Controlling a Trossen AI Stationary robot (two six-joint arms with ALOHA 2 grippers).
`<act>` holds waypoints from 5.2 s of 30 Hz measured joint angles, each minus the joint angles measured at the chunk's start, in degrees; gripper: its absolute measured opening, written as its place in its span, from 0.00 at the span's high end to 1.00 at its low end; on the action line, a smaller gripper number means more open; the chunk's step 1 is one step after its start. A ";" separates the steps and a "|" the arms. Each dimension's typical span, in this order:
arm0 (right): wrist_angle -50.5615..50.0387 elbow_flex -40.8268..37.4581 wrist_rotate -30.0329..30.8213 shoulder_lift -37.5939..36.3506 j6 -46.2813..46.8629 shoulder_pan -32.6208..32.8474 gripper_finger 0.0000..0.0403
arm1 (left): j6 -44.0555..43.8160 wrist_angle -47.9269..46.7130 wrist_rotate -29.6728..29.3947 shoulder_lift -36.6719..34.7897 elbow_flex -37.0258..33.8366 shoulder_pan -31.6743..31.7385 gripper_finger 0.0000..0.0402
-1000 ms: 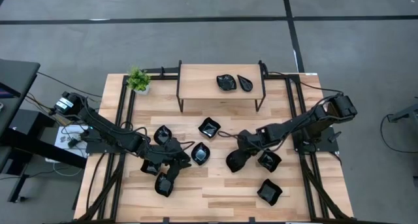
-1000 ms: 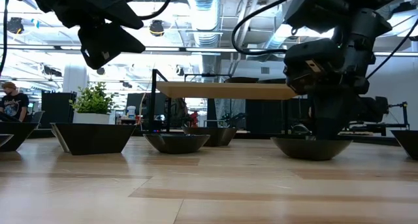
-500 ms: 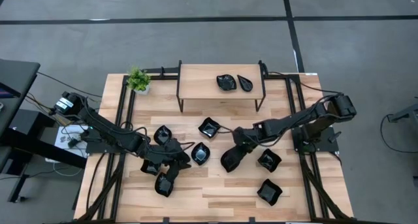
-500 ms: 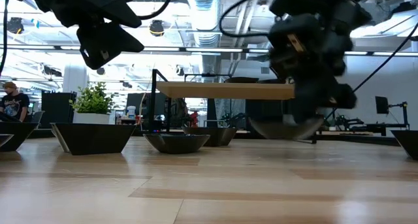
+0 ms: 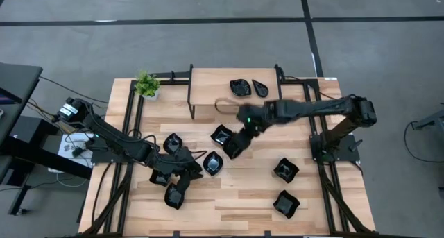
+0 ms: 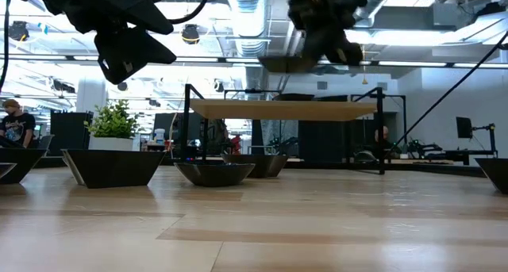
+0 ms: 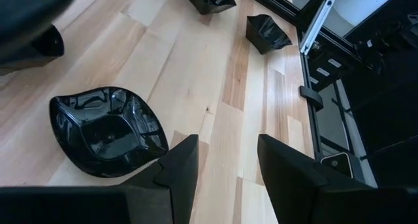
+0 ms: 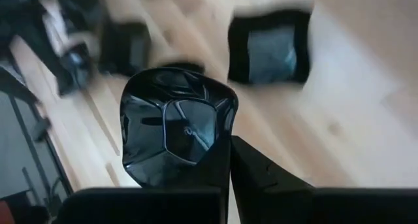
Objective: Pick & Place Mini shaped plates
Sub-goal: Stack the black leaf shaped plate on top of the black leaf shaped plate on the shelf
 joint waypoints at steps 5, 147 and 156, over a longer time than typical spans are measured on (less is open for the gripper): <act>-7.36 11.82 0.11 -0.01 -8.05 -6.48 1.00 | 0.20 0.00 -0.47 0.00 0.00 0.80 0.60; -36.64 60.45 -12.05 16.58 -59.31 -27.37 0.80 | -2.72 0.03 4.81 -2.23 0.00 14.12 0.60; -45.06 60.45 -11.84 13.07 -49.00 -18.36 0.80 | 0.46 -1.28 9.17 -3.29 0.00 14.14 0.60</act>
